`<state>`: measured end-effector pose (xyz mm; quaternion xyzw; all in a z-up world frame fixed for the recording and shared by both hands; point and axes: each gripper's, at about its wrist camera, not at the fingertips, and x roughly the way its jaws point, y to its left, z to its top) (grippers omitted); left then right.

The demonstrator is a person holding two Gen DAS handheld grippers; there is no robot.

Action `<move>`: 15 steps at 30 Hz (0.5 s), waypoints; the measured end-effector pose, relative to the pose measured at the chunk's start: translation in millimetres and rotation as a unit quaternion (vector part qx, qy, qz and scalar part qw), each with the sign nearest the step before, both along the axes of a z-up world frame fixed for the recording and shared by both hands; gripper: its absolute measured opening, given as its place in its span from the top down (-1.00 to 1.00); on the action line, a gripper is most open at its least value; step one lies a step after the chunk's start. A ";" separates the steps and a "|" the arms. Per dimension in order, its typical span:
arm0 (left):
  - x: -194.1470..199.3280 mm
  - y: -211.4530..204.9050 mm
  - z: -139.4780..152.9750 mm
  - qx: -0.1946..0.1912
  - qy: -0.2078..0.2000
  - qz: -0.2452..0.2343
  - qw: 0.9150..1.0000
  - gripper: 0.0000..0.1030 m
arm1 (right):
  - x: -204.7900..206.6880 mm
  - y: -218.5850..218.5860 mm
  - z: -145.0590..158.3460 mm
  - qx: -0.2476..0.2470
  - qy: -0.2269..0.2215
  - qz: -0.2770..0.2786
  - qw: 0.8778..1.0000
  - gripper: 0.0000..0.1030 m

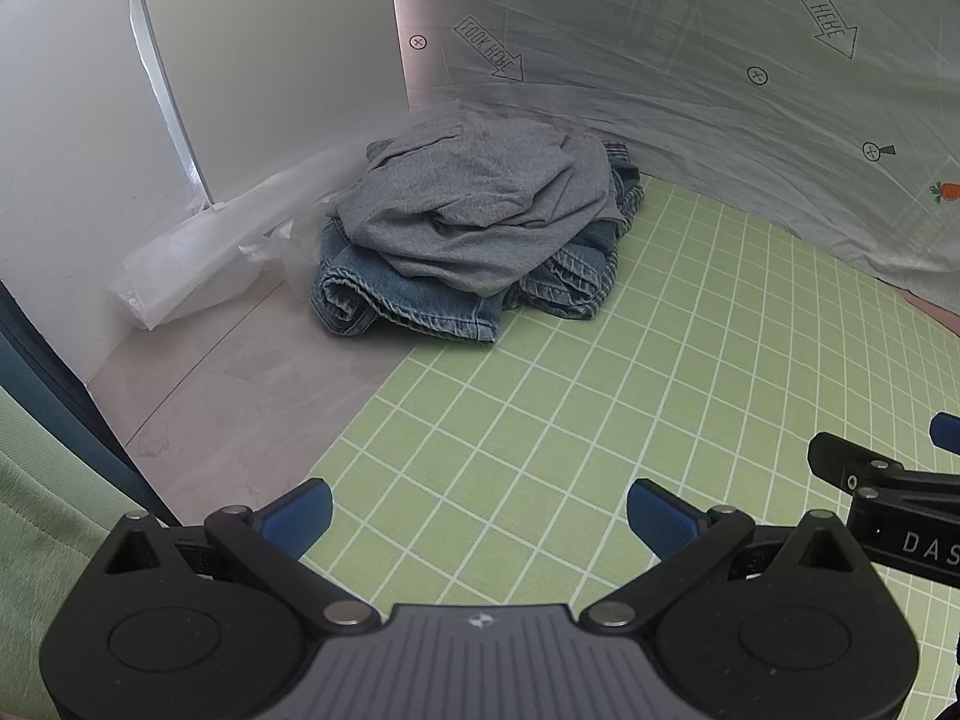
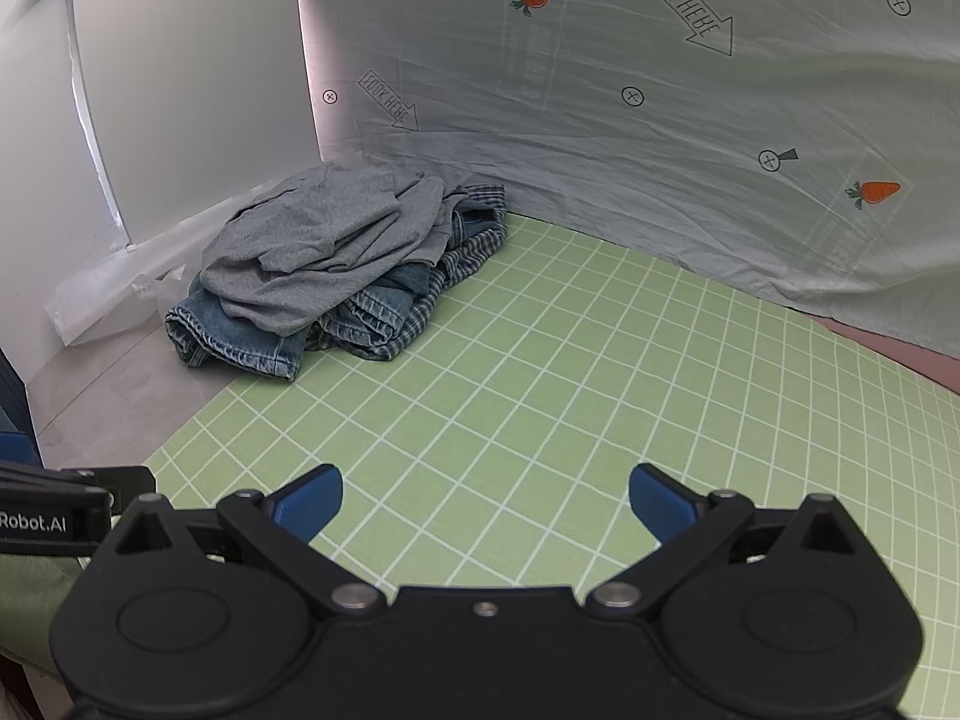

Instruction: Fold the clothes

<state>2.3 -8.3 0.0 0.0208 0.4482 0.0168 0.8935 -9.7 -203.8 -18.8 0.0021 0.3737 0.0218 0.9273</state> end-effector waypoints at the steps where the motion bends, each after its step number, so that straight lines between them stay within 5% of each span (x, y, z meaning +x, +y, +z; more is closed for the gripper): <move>1: 0.0 -0.1 -0.2 0.000 0.000 0.000 1.000 -1.00 | 0.3 -0.3 0.4 0.000 0.000 0.000 1.000 -1.00; 15: -0.4 3.2 -2.1 0.000 0.000 0.000 1.000 -1.00 | -0.8 1.7 -0.8 0.001 -0.001 -0.001 1.000 -1.00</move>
